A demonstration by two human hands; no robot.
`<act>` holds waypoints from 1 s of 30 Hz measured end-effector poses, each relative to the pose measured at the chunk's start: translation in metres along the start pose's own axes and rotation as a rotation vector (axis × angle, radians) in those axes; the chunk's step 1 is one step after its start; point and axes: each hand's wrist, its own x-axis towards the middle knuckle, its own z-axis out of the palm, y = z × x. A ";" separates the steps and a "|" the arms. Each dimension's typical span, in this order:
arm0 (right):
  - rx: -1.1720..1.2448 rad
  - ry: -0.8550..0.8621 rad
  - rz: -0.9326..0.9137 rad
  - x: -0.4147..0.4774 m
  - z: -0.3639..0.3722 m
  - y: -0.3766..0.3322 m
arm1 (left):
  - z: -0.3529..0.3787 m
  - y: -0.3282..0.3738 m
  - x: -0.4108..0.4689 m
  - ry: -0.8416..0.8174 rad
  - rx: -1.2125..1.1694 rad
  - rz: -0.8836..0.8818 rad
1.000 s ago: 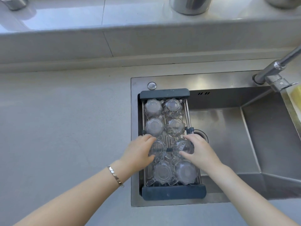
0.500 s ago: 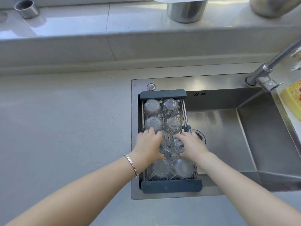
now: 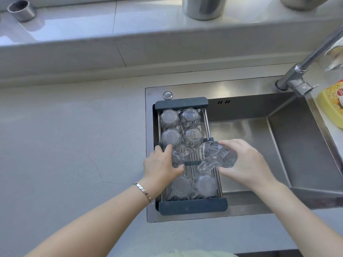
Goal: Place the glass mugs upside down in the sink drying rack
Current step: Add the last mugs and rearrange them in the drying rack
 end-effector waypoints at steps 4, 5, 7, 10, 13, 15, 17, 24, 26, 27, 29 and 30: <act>0.034 -0.068 0.045 -0.002 0.001 0.000 | 0.013 0.013 0.018 -0.086 0.061 -0.104; 0.040 -0.082 0.056 -0.002 0.003 0.000 | 0.016 0.015 0.020 -0.100 0.068 -0.138; 0.052 -0.093 0.080 -0.003 0.008 -0.001 | 0.021 0.016 0.025 -0.096 0.086 -0.189; 0.094 -0.068 0.126 -0.003 0.013 0.001 | 0.023 0.017 0.027 -0.088 0.109 -0.224; 0.167 -0.017 0.204 -0.002 0.015 0.001 | 0.018 0.016 0.026 -0.122 0.143 -0.211; 0.239 0.028 0.271 -0.001 0.017 -0.001 | 0.009 0.012 0.022 -0.083 0.121 -0.146; 0.315 0.049 0.351 0.000 0.018 -0.004 | -0.002 0.005 0.011 -0.022 -0.039 0.044; 0.437 -0.092 0.386 -0.005 0.020 -0.027 | -0.026 -0.002 -0.012 -0.019 -0.586 0.370; 0.449 -0.156 0.297 -0.008 0.018 -0.034 | -0.029 -0.001 -0.009 -0.002 -0.528 0.415; 0.429 -0.200 0.227 -0.010 0.017 -0.036 | -0.029 0.001 -0.007 0.011 -0.508 0.431; 0.332 -0.335 0.059 -0.013 0.011 -0.039 | -0.033 0.005 -0.003 0.009 -0.556 0.400; 0.276 -0.392 -0.028 -0.015 0.008 -0.039 | -0.036 0.008 -0.001 -0.018 -0.607 0.374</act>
